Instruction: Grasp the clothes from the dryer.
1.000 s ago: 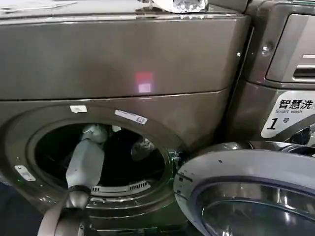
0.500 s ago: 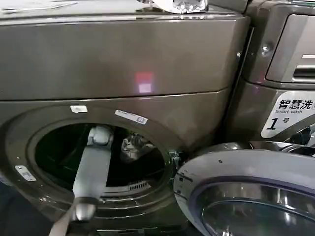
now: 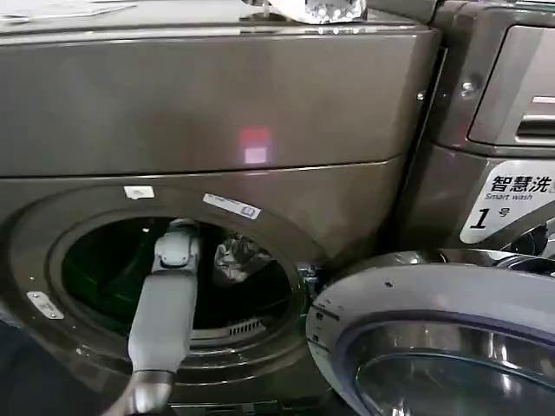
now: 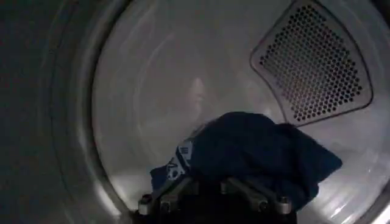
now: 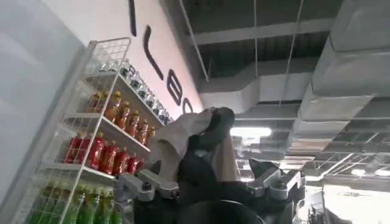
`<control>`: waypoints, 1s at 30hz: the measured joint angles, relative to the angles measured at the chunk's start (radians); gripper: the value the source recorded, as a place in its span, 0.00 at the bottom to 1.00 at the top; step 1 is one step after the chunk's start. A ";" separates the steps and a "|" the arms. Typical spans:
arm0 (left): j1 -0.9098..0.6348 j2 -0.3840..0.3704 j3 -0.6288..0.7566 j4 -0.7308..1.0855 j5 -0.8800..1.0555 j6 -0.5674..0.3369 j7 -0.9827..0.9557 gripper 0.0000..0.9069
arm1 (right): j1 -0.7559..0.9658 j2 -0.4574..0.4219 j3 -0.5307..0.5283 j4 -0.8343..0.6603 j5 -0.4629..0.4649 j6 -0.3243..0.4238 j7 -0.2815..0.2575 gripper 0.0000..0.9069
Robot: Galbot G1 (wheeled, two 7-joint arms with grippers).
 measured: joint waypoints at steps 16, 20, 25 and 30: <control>-0.007 -0.004 0.010 0.007 -0.018 -0.002 -0.004 0.00 | -0.003 0.008 0.008 0.014 0.021 -0.010 0.008 1.00; -0.007 -0.003 0.010 0.007 -0.020 -0.002 -0.004 0.00 | 0.002 0.010 0.001 0.017 0.031 -0.023 0.009 1.00; -0.006 -0.003 0.010 0.008 -0.021 -0.003 -0.001 0.00 | 0.002 0.010 -0.003 0.019 0.041 -0.021 0.009 1.00; -0.007 -0.004 0.012 0.009 -0.021 -0.003 0.003 0.00 | -0.001 0.010 -0.002 0.018 0.046 -0.014 0.008 1.00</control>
